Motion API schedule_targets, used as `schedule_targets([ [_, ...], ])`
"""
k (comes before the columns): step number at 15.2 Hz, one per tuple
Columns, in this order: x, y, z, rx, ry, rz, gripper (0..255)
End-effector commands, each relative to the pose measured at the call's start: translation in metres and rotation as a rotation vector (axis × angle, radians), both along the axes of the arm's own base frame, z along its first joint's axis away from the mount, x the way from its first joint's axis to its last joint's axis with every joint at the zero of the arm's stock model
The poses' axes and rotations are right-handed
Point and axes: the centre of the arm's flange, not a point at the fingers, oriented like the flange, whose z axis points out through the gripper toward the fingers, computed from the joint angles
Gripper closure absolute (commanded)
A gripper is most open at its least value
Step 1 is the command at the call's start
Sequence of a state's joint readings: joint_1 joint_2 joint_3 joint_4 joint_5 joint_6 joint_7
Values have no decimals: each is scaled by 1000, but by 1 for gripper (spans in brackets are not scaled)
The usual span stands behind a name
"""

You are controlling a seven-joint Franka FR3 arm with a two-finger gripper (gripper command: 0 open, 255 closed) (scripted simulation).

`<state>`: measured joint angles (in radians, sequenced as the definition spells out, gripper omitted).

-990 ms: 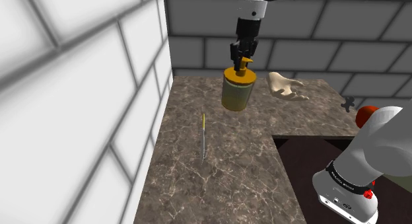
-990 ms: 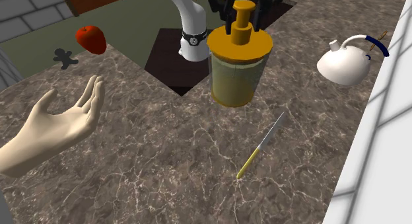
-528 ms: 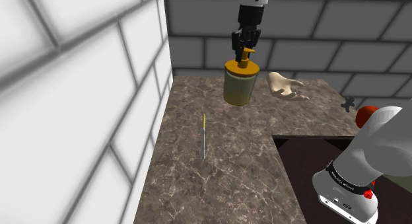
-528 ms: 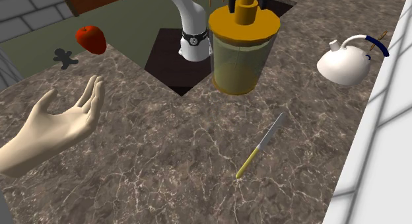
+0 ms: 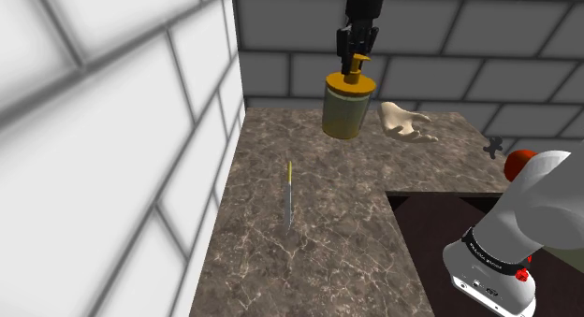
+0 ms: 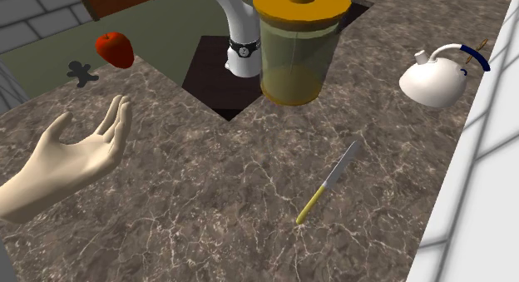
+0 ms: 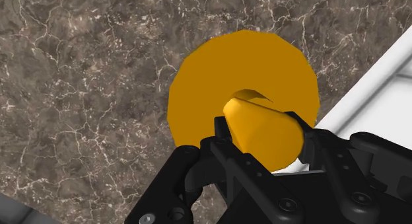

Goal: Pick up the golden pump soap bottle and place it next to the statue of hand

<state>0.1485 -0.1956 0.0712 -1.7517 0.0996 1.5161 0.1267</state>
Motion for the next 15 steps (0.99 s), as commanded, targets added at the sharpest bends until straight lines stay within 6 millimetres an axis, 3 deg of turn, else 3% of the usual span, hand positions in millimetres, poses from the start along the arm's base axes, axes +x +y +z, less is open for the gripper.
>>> schedule_targets([
  [1,-11,-22,2,0,-1,0,255],
  [15,-98,-185,3,0,-1,0,255],
])
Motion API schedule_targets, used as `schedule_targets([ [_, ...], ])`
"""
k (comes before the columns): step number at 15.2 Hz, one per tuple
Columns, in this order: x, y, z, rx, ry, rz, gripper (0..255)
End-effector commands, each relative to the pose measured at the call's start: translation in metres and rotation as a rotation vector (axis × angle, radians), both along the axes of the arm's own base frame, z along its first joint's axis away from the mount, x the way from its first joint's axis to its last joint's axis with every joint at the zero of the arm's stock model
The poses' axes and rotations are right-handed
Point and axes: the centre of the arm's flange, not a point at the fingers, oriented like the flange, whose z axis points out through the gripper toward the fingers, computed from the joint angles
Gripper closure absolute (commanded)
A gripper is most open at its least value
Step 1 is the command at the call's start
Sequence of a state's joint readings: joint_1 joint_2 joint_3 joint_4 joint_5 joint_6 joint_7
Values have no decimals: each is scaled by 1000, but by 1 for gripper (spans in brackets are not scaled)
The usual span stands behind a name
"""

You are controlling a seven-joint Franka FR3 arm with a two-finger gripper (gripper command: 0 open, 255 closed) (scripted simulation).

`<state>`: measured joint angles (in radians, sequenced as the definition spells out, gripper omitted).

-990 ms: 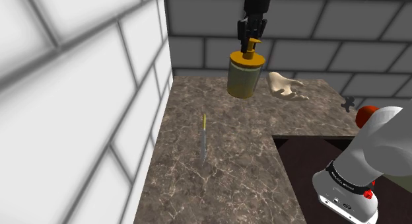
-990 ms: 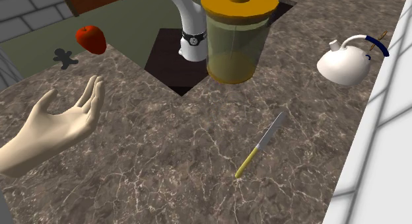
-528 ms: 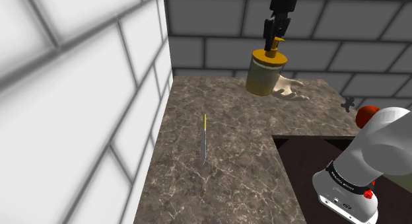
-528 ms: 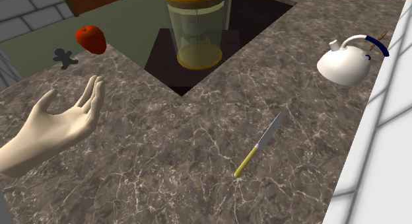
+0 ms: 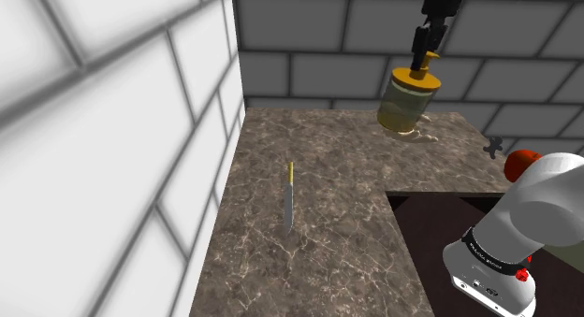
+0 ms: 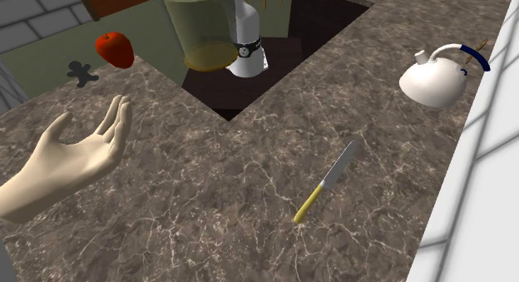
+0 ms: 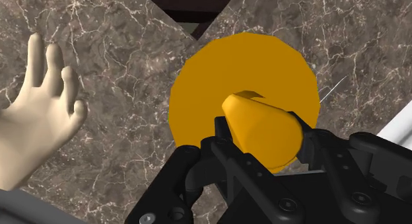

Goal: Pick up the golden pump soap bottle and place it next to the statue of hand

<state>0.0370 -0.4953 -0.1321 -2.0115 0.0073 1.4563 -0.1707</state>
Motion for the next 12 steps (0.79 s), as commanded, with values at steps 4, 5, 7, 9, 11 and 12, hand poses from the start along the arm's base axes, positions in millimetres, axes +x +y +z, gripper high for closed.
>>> schedule_targets([
  [4,-33,-63,0,1,0,1,255],
  [5,-39,-75,0,1,0,1,255],
  [7,-52,-98,1,1,0,1,255],
  [9,-64,-121,1,1,0,1,255],
  [11,-77,-145,1,1,0,1,255],
  [12,-85,-161,1,1,0,1,255],
])
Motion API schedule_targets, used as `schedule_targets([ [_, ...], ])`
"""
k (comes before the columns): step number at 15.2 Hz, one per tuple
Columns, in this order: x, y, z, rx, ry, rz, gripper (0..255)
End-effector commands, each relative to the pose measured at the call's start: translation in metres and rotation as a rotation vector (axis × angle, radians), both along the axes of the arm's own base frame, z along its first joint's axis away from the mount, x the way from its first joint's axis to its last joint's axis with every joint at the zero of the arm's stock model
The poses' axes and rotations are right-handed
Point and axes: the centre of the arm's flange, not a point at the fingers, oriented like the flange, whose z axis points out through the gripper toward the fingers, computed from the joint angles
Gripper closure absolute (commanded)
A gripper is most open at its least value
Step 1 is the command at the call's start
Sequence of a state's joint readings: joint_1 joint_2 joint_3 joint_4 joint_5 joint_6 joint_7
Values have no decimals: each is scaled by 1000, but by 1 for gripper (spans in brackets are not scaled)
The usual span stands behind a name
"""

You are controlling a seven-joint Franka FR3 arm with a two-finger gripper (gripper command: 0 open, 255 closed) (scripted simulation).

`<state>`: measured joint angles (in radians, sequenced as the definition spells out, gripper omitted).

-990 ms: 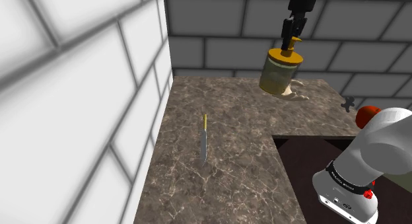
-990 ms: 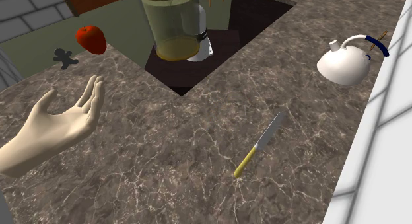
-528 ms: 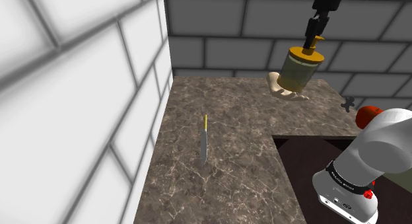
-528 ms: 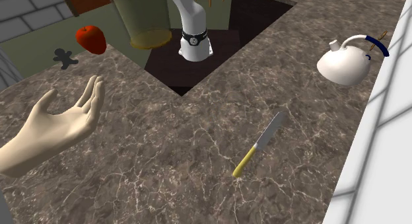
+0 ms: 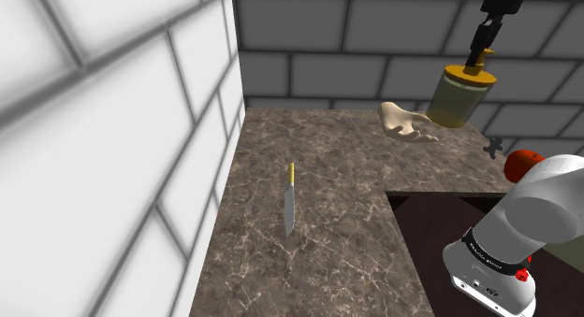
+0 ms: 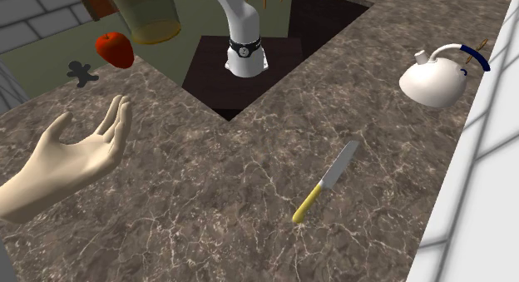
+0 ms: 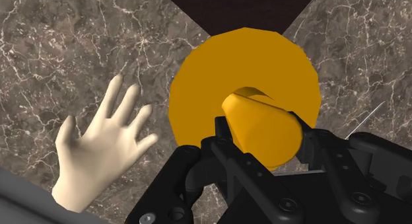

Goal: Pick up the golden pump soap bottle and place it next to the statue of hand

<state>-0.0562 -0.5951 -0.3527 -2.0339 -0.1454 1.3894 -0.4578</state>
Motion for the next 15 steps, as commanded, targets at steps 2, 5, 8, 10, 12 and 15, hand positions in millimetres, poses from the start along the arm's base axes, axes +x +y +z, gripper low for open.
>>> schedule_targets([
  [2,-8,-14,-14,0,0,2,255],
  [5,-8,-14,-30,0,0,2,255],
  [8,-8,-14,-45,0,0,2,255],
  [10,-8,-14,-56,0,0,2,255],
  [12,-8,-14,-67,0,0,2,255],
  [15,-8,-14,-82,0,0,2,255],
])
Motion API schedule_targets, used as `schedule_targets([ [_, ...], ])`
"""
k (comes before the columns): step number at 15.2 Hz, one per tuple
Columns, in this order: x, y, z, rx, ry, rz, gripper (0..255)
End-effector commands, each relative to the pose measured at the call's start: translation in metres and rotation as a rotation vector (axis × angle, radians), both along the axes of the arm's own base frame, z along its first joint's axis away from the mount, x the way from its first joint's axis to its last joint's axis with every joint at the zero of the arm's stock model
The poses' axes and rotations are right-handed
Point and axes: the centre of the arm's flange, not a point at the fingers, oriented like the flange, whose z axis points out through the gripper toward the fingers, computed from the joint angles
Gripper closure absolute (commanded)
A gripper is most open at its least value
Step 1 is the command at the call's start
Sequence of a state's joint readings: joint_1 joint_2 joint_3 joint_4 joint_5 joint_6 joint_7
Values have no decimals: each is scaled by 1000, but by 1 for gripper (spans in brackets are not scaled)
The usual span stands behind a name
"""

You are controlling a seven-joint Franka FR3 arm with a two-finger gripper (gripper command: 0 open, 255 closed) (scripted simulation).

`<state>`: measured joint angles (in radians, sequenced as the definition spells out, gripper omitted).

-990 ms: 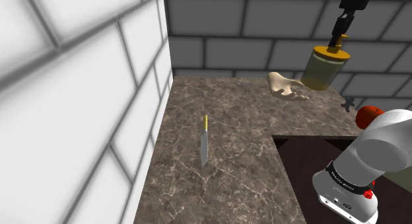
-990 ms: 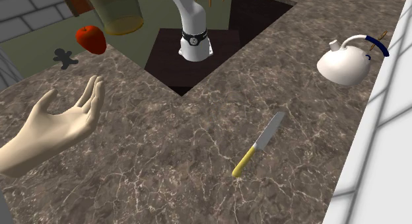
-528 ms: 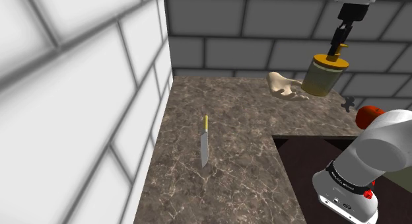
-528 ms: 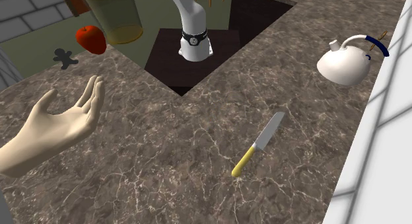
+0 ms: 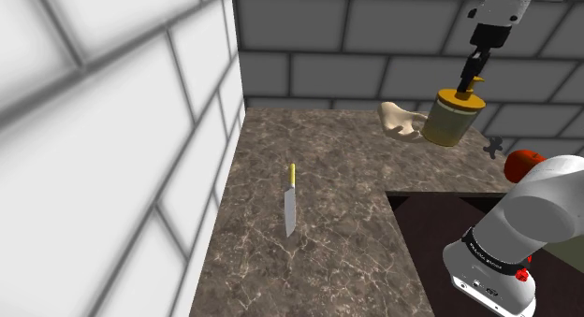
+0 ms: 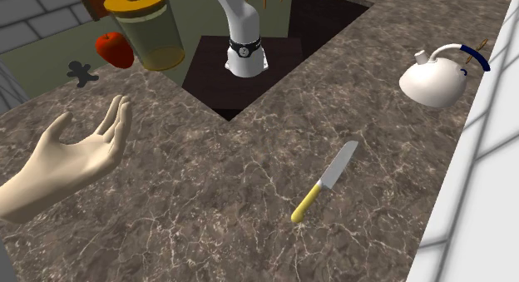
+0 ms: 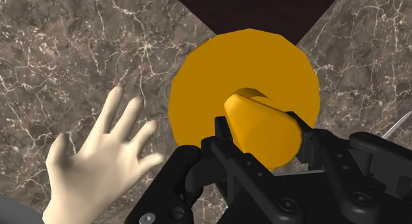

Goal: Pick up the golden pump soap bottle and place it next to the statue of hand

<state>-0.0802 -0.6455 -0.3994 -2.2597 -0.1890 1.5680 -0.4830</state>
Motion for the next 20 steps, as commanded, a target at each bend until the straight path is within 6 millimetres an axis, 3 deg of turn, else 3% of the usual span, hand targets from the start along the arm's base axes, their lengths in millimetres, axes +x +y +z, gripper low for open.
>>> schedule_targets([
  [1,-1,1,-11,0,-1,0,255],
  [20,-1,1,-111,0,-1,0,255],
])
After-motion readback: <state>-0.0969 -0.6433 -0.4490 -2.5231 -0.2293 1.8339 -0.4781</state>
